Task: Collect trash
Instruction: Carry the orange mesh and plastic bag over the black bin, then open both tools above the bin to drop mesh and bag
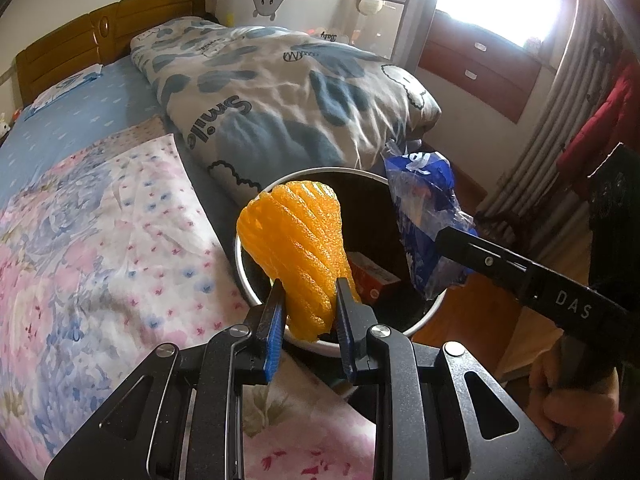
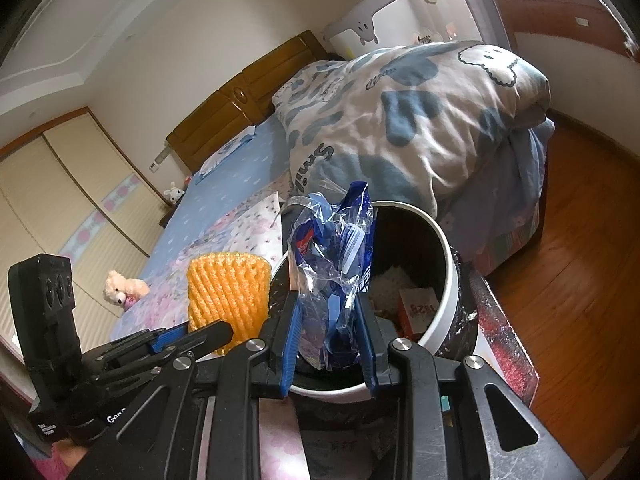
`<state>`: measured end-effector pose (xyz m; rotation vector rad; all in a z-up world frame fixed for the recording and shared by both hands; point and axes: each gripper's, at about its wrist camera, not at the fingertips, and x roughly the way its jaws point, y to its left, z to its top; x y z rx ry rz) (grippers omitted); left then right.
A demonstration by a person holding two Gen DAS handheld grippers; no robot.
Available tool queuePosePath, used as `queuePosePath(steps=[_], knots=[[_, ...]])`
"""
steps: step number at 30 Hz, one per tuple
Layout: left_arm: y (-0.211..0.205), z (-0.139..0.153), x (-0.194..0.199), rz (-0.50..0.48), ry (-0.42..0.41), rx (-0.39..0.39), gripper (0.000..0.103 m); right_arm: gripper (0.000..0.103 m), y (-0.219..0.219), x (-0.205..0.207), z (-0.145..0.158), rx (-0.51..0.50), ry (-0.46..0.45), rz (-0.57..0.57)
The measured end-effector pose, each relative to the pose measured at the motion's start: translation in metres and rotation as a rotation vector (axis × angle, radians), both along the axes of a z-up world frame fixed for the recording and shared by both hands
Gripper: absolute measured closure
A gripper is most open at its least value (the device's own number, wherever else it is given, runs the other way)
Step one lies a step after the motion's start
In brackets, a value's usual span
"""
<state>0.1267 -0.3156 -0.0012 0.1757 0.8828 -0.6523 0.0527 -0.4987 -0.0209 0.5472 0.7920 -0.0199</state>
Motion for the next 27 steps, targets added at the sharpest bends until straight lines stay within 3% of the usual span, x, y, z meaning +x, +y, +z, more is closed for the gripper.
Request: queuePosePath(steps=[27], knots=[[-0.019, -0.007, 0.019, 0.004, -0.002, 0.026, 0.081, 0.077, -0.016, 0.015, -0.011, 0.003, 0.027, -0.014]])
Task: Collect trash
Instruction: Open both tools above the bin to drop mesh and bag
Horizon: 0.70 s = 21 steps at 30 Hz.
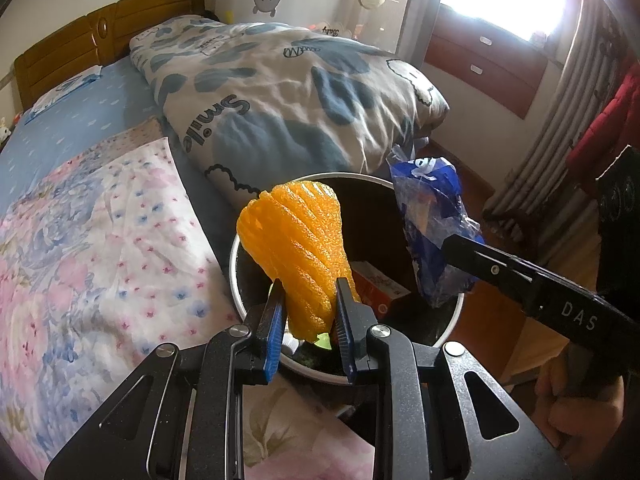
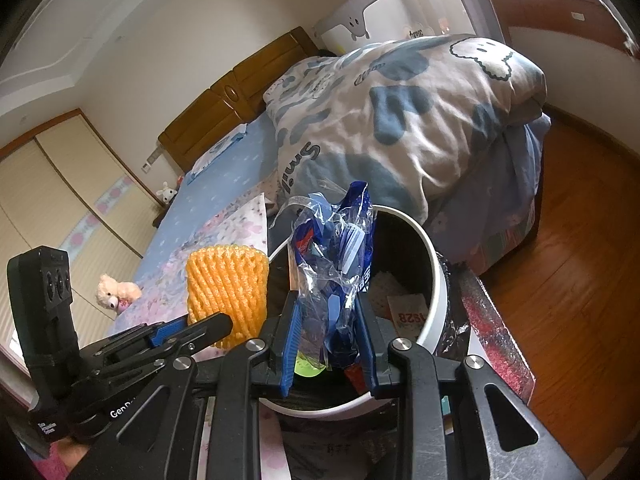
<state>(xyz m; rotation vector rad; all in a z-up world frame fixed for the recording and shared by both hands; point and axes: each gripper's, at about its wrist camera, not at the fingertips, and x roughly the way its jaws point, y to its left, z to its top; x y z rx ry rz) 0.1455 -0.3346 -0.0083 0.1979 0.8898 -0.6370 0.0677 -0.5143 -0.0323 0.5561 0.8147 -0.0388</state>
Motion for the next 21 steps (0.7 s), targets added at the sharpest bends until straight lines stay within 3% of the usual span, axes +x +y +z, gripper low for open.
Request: queuePosePath(steps=[21], knots=[[-0.009, -0.013, 0.008, -0.003, 0.027, 0.018, 0.081, 0.076, -0.003, 0.01, -0.006, 0.005, 0.027, -0.004]])
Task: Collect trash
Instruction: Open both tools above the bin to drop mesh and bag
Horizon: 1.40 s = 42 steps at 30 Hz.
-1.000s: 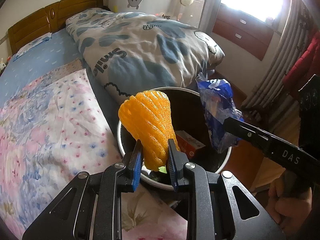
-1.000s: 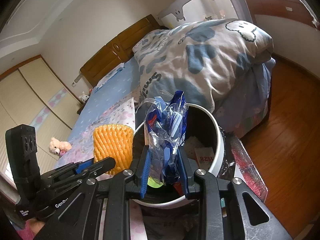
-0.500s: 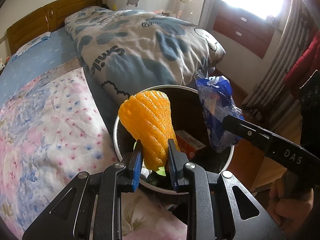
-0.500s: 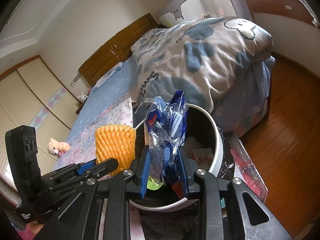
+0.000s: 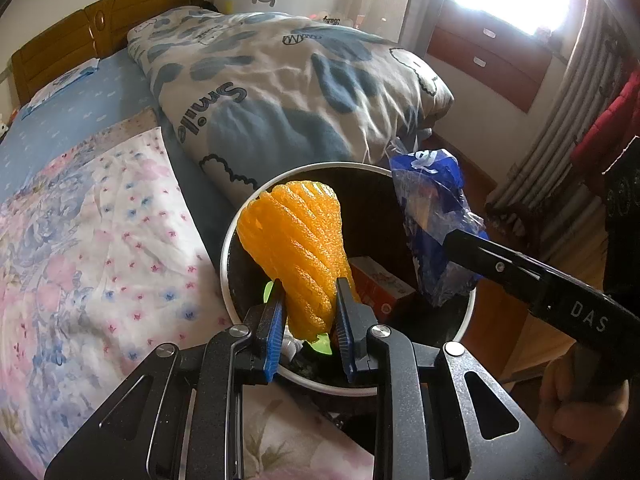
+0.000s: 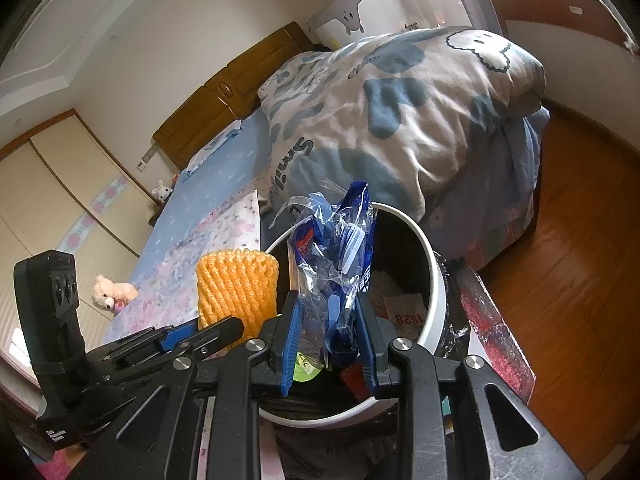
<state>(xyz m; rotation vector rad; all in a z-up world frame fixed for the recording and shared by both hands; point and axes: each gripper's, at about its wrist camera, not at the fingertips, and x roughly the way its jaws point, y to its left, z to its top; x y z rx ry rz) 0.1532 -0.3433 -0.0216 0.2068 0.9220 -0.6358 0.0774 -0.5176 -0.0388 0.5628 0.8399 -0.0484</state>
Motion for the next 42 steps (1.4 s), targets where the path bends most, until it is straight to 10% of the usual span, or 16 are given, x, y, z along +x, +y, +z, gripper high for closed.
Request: queuePosePath(steps=[23, 29, 42], knots=[[0.001, -0.004, 0.003, 0.006, 0.02, -0.006, 0.075, 0.071, -0.002, 0.004, -0.005, 0.016, 0.015, -0.002], [0.008, -0.001, 0.001, 0.027, 0.009, -0.021, 0.048, 0.045, -0.007, 0.001, -0.003, 0.039, 0.003, -0.029], [0.089, 0.025, -0.044, 0.152, -0.081, -0.14, 0.035, 0.021, 0.027, -0.039, 0.028, -0.04, -0.093, -0.06]])
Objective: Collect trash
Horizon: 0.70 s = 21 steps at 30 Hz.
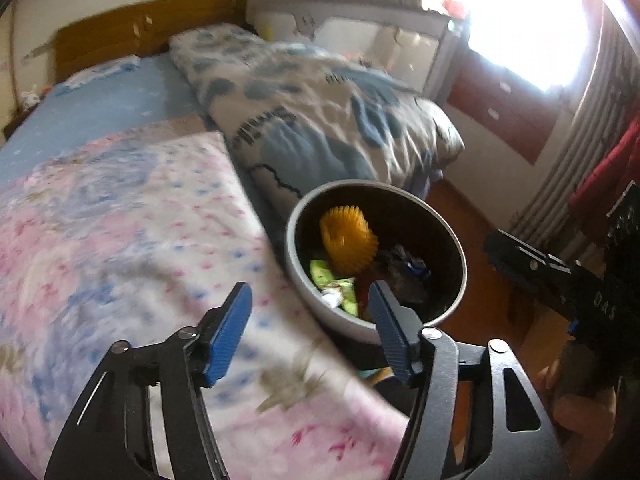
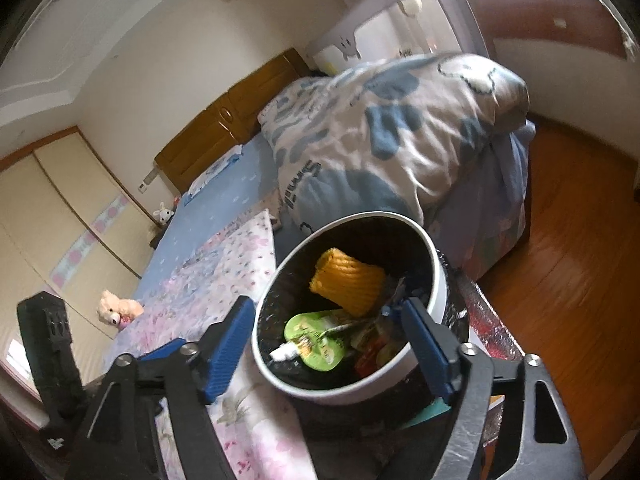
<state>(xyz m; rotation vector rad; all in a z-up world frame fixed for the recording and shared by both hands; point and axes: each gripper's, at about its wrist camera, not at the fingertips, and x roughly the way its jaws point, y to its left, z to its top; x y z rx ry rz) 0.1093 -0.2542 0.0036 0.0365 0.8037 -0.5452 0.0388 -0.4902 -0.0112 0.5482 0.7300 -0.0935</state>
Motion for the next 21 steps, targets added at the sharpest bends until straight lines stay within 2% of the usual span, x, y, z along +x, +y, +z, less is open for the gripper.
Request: queuePosePath(steps=[3, 7, 11, 15, 18, 21], knots=[[0.029, 0.007, -0.02, 0.049, -0.049, -0.03, 0.032, 0.016, 0.026, -0.017, 0.011, -0.066, -0.042, 0.012], [0.062, 0.018, -0.046, 0.116, -0.132, -0.033, 0.028, 0.009, 0.055, -0.034, 0.025, -0.162, -0.093, 0.025], [0.088, 0.034, -0.073, 0.172, -0.243, -0.03, 0.018, 0.004, 0.086, -0.049, 0.045, -0.271, -0.175, 0.055], [0.109, 0.055, -0.1, 0.237, -0.372, -0.016, 0.001, 0.001, 0.116, -0.06, 0.071, -0.371, -0.267, 0.088], [0.123, 0.066, -0.118, 0.297, -0.459, -0.008, 0.0, 0.0, 0.132, -0.071, 0.091, -0.437, -0.336, 0.071], [0.13, 0.065, -0.127, 0.329, -0.496, 0.014, 0.0, 0.0, 0.141, -0.08, 0.096, -0.462, -0.353, 0.06]])
